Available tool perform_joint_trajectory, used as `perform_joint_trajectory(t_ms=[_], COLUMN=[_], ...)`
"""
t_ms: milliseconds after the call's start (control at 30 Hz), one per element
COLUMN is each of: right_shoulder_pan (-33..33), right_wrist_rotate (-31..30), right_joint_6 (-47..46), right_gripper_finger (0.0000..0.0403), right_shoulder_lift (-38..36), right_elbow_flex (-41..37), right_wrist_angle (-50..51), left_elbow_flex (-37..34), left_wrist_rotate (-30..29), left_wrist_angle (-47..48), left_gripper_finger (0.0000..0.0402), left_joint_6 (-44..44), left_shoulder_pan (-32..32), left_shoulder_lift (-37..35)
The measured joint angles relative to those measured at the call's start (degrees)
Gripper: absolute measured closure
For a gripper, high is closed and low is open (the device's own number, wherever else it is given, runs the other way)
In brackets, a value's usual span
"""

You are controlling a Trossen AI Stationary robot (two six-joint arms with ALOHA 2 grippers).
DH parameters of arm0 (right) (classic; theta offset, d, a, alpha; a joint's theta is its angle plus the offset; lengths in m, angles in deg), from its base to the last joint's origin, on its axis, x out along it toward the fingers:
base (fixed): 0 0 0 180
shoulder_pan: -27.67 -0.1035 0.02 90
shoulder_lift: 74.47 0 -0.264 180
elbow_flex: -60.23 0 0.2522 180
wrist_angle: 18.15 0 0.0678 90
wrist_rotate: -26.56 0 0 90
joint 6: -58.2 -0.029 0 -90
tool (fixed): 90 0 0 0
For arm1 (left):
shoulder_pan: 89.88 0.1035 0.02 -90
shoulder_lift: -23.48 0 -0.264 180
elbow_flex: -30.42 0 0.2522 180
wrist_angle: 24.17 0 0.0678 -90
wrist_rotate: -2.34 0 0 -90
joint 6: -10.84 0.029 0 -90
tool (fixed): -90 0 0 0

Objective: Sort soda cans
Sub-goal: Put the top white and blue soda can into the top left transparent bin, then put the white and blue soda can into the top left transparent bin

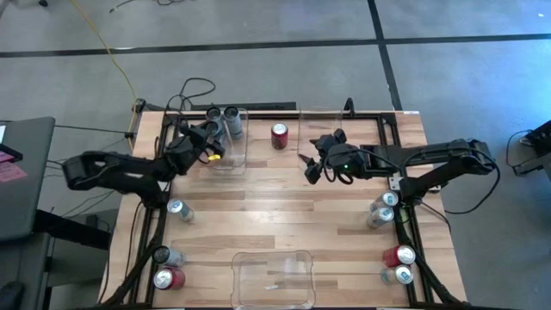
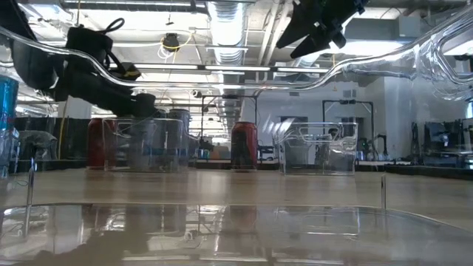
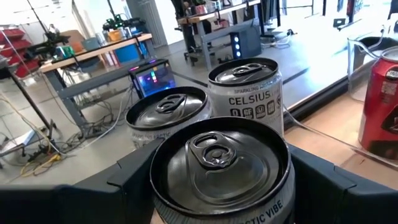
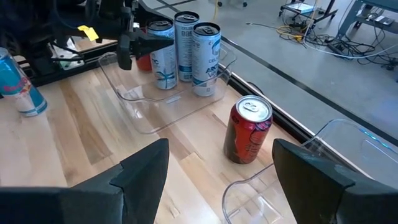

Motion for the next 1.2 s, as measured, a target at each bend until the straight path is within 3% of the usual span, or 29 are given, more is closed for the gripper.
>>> perform_joint_trajectory(t_ms=[433,800,967,1200], right_shoulder_pan=[-0.02,-0.08,0.39,2.17], right_wrist_rotate=[0.0,-0.12,-0.11,-0.15], right_joint_6=[-0.07,-2.87,-1.66,-2.65], right_gripper_finger=[0.0098,0.0098,0.0098,0.0098], right_shoulder_lift=[0.0,-0.07,-0.02,-0.02], right_elbow_flex=[0.0,-1.17,-2.53,-2.8], right_wrist_angle=[1.32,0.87,0.92,2.47], left_elbow_flex=[0.48,0.46,0.46,0.48], left_wrist_rotate=[-0.35,-1.14,-1.68,-1.91], left_wrist_angle=[0.35,1.99,2.75,8.64], left_gripper_finger=[0.0124,0.0063,0.0059,0.0059], left_joint_6=[0.34,2.52,3.32,8.45], left_shoulder_pan=[0.0,-0.15,-0.35,-2.95], left_shoulder_lift=[0.4,-0.55,-4.38,-15.49])
